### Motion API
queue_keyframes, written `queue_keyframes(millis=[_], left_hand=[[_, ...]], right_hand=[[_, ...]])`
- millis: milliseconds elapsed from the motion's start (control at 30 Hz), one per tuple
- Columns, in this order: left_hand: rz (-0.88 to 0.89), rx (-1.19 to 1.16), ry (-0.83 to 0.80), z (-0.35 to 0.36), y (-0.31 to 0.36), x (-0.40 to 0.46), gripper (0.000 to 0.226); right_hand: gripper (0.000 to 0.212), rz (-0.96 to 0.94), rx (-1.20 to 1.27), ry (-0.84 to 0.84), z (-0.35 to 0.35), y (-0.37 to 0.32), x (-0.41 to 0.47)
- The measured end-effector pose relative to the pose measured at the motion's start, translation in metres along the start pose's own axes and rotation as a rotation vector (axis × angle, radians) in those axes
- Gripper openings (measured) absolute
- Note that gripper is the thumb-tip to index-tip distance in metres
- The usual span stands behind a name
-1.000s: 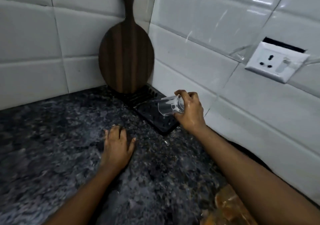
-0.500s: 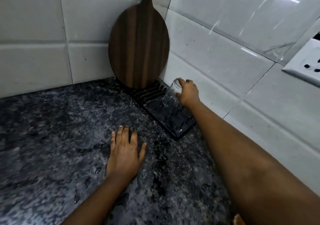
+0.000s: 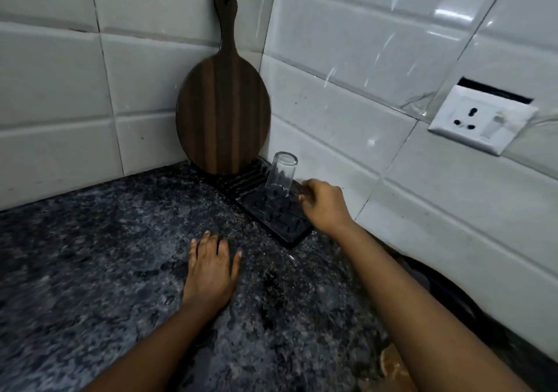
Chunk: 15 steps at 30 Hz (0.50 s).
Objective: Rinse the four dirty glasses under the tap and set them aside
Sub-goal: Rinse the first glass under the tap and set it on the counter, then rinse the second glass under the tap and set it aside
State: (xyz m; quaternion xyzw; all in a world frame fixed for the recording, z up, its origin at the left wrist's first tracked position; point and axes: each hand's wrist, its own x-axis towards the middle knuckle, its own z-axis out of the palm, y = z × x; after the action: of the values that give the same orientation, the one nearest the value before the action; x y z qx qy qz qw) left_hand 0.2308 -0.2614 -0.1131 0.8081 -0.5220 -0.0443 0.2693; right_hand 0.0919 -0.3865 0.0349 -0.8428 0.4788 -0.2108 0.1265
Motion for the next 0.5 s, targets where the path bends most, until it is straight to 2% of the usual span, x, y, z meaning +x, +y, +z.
queue_keyframes(millis=[100,200,267,367,433,500], left_hand=[[0.083,-0.040,-0.006,-0.005,0.004,-0.011,0.049],[0.110,-0.283,0.052,-0.010,0.025,-0.049,0.049],[0.107,-0.487,0.004,-0.017,0.046,-0.087,0.039],[0.107,-0.653,-0.148,-0.017,0.074,-0.142,0.025],[0.103,-0.683,-0.231,-0.013,0.086,-0.168,0.015],[0.131,-0.648,-0.277,-0.009,0.097,-0.185,0.004]], right_hand=[[0.027,-0.004,0.218,0.018,-0.044,0.001,-0.079],[0.034,-0.027,0.319,0.147,-0.081,0.015,-0.184],[0.051,0.004,0.209,0.207,-0.094,0.034,-0.241],[0.082,0.143,-0.036,0.097,-0.094,0.070,-0.300],[0.089,0.219,-0.140,0.018,-0.083,0.083,-0.321],[0.082,0.271,-0.194,0.019,-0.073,0.087,-0.331]])
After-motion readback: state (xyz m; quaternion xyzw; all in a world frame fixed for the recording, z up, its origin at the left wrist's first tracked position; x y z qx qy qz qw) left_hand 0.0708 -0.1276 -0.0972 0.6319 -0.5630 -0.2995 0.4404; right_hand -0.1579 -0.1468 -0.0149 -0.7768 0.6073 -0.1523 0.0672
